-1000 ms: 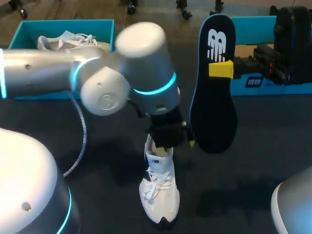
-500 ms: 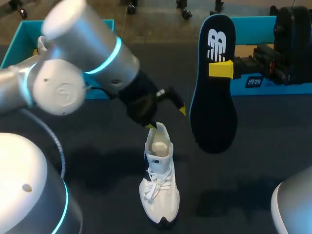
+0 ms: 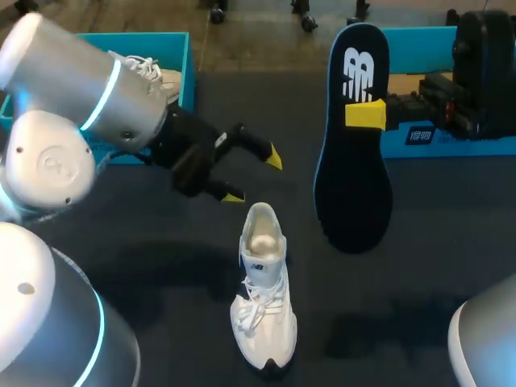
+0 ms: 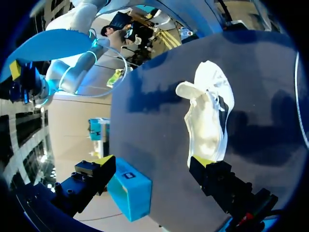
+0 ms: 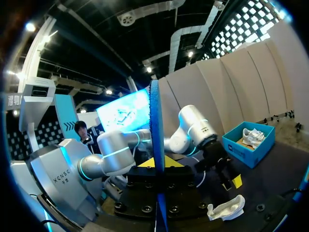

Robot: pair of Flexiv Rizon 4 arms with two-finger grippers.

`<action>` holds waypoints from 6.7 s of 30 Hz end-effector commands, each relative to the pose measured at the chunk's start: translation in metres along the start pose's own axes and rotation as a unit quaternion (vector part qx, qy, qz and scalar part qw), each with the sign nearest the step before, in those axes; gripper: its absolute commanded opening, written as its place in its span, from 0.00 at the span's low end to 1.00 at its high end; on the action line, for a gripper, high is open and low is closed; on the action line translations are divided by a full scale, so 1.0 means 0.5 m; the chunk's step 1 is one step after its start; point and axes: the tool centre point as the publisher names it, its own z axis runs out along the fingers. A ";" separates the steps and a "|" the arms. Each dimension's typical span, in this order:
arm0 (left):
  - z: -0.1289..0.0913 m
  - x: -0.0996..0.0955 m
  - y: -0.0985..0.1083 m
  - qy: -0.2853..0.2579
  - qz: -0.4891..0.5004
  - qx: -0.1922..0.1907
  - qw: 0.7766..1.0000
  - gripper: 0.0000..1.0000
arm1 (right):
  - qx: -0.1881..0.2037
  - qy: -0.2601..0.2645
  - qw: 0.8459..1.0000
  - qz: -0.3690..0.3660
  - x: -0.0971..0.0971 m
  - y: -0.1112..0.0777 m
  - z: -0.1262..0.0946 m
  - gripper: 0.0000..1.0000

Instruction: Take the shoe out of the shoebox, open the shoe tongue, remove and reinsert the insole, then place the shoe into the shoebox

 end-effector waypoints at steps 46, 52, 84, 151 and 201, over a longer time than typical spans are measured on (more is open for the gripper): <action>-0.063 -0.069 0.063 -0.289 0.005 0.031 0.957 1.00 | -0.032 0.111 0.987 0.113 -0.222 0.014 -0.008 0.00; -0.063 -0.069 0.063 -0.289 0.005 0.031 0.957 1.00 | -0.032 0.111 0.987 0.113 -0.222 0.014 -0.008 0.00; -0.063 -0.069 0.063 -0.289 0.005 0.031 0.957 1.00 | -0.042 0.091 0.952 0.290 -0.351 -0.007 -0.035 0.00; 0.000 -0.120 0.183 -0.342 0.069 0.013 0.937 1.00 | -0.055 0.067 0.827 0.556 -0.671 -0.123 0.084 0.00; 0.031 -0.178 0.186 -0.320 0.085 0.030 0.943 0.27 | -0.055 0.067 0.827 0.556 -0.671 -0.123 0.084 0.00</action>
